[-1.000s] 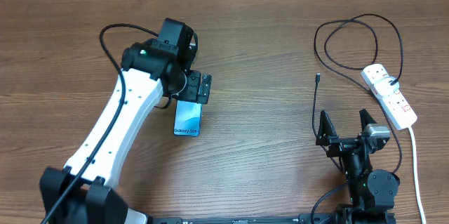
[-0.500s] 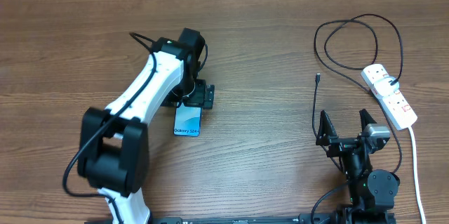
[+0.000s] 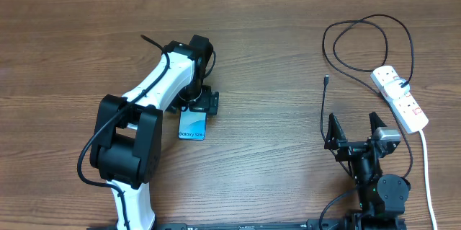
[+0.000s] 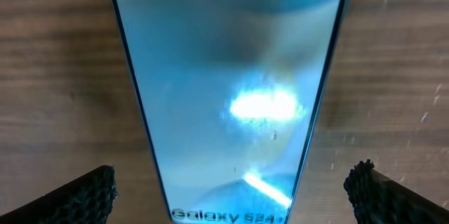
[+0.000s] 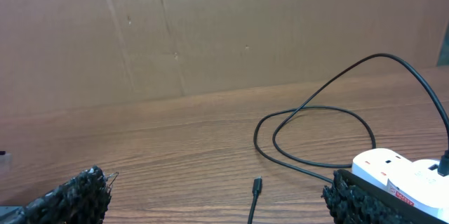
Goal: Plug charger to phone and switch on socket
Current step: 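Move the left gripper over the Galaxy phone and lower onto it, then close the left gripper on the phone's top edge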
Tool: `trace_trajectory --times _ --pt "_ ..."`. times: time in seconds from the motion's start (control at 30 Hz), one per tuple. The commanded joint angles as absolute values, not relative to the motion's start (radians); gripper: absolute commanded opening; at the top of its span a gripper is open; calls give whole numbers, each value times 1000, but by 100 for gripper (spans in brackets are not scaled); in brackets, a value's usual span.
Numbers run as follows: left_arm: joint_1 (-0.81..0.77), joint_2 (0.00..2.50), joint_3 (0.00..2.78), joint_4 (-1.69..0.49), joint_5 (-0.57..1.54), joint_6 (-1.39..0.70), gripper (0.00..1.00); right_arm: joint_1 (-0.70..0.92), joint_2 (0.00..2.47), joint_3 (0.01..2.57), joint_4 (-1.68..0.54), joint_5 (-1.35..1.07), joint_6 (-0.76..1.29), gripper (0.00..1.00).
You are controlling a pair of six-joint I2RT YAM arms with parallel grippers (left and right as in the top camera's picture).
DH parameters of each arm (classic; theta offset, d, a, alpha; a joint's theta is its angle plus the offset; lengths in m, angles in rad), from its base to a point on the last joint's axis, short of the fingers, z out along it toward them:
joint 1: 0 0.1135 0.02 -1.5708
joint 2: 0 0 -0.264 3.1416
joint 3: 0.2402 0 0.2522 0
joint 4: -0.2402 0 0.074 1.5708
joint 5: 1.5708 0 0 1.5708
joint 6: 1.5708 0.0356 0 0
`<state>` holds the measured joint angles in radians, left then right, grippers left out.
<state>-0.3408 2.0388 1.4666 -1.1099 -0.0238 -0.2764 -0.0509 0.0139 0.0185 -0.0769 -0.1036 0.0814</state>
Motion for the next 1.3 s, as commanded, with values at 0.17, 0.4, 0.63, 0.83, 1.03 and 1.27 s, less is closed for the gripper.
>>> trace_trajectory --times 0.17,0.4,0.63,0.83,1.03,1.27 --pt "-346 2053 1400 -1017 -45 -289 100 -46 3 8 -73 -98 78 100" --pt "-346 2053 1315 -963 -52 -289 99 -46 3 8 -73 -98 78 100" --pt "-346 2053 1287 -942 -52 -289 99 -46 3 8 -73 -98 77 100" --pt "-347 2053 1285 -941 -29 -297 78 -46 3 8 -73 -98 78 100" --pt "-347 2053 1285 -941 -26 -296 68 -46 3 8 -73 -98 78 100" --pt "-347 2053 1285 -937 -26 -296 61 -46 3 8 -73 -98 77 100"
